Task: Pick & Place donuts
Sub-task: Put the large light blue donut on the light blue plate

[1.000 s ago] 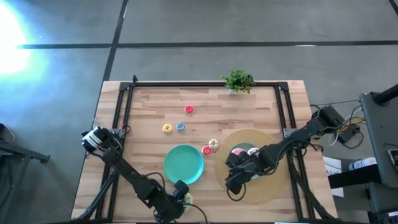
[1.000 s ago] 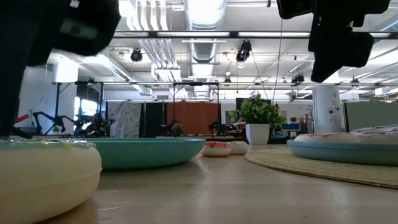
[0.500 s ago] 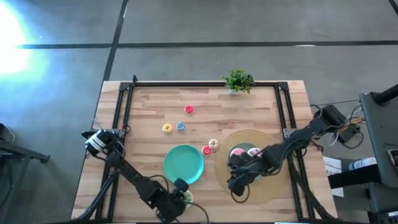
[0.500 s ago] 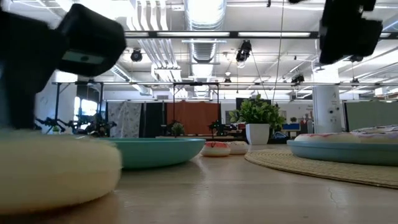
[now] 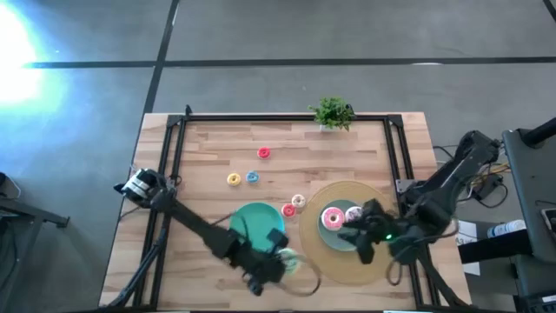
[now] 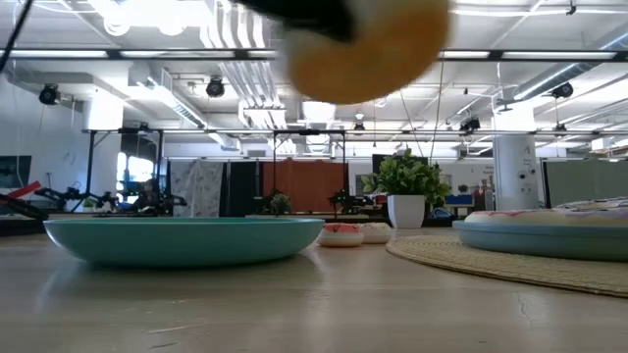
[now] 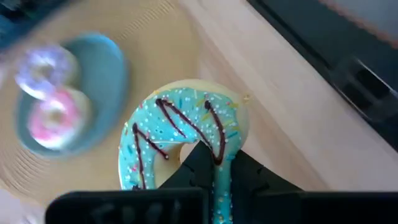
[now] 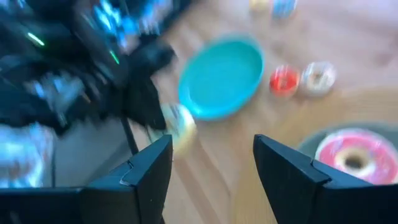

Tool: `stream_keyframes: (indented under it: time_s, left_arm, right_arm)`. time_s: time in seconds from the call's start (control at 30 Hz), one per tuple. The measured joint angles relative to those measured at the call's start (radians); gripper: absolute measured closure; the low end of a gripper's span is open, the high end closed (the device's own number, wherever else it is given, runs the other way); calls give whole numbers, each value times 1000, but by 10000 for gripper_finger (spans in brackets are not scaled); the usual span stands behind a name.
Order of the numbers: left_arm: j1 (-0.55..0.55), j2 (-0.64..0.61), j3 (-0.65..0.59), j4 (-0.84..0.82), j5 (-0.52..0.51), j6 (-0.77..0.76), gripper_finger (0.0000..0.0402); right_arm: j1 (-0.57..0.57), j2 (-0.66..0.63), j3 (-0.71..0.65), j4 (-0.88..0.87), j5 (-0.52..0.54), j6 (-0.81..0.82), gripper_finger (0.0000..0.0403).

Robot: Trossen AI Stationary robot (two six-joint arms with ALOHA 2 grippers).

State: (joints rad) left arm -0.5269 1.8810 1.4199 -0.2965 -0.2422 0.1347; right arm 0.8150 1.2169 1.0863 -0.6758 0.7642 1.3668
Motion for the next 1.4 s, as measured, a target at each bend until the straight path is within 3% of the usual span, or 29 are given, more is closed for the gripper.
stream_keyframes:
  time_s: [0.13, 0.33, 0.83, 1.0, 1.2, 1.4]
  left_arm:
    - [113, 21, 34, 102, 82, 21, 400]
    - [198, 121, 121, 232, 213, 62, 401]
    - [324, 515, 599, 115, 261, -4, 399]
    - [329, 576, 676, 93, 273, -48, 351]
    - [326, 585, 669, 66, 264, -59, 277]
    - [325, 567, 680, 2, 202, -59, 245]
  right_arm:
    - [33, -79, 0, -2, 190, -28, 187]
    - [29, -175, 0, -1, 317, -106, 187]
    - [29, -211, -1, -3, 361, -120, 187]
    - [29, -211, -2, -7, 361, -113, 187]
    - [29, -211, -2, -8, 361, -113, 187]
    - [29, -211, -2, -24, 361, -110, 187]
